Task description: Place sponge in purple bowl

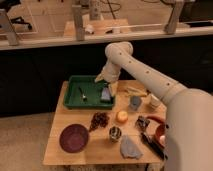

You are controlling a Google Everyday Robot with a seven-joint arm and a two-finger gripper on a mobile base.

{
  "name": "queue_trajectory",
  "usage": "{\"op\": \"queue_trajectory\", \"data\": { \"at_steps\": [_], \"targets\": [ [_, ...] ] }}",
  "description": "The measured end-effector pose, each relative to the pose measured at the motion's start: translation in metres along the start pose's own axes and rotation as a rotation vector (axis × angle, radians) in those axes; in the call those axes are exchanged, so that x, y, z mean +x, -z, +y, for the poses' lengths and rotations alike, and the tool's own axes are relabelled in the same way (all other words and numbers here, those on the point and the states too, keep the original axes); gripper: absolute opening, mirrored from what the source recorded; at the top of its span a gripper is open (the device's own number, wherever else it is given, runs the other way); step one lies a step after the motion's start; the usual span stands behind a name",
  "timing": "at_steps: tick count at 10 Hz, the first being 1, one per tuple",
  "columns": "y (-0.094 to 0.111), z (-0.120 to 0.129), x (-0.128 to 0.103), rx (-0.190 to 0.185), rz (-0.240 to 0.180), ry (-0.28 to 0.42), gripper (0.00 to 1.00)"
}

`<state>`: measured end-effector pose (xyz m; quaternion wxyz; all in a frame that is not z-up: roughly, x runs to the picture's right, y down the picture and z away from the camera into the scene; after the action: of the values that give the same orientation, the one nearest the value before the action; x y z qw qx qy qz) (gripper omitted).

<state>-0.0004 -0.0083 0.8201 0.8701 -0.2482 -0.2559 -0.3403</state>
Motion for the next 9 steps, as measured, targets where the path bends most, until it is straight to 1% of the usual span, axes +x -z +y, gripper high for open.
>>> {"op": "queue_trajectory", "data": {
  "at_steps": [1, 2, 3, 4, 5, 6, 7, 8, 9],
  "targets": [
    [-0.002, -0.004, -0.002, -0.002, -0.005, 0.009, 0.80],
    [-0.001, -0.001, 0.000, -0.001, 0.007, 0.010, 0.80],
    [0.001, 0.002, 0.004, 0.011, 0.073, 0.012, 0.80],
    [-0.001, -0.001, 0.004, 0.016, 0.142, 0.034, 0.80],
    [-0.007, -0.009, 0.003, 0.022, 0.257, 0.106, 0.80],
    [-0.012, -0.016, 0.004, 0.020, 0.325, 0.160, 0.80],
    [-0.019, -0.022, 0.005, 0.011, 0.364, 0.197, 0.80],
    [-0.032, -0.025, 0.011, -0.014, 0.367, 0.225, 0.80],
    [-0.043, -0.026, 0.017, -0.046, 0.347, 0.240, 0.80]
  ]
}}
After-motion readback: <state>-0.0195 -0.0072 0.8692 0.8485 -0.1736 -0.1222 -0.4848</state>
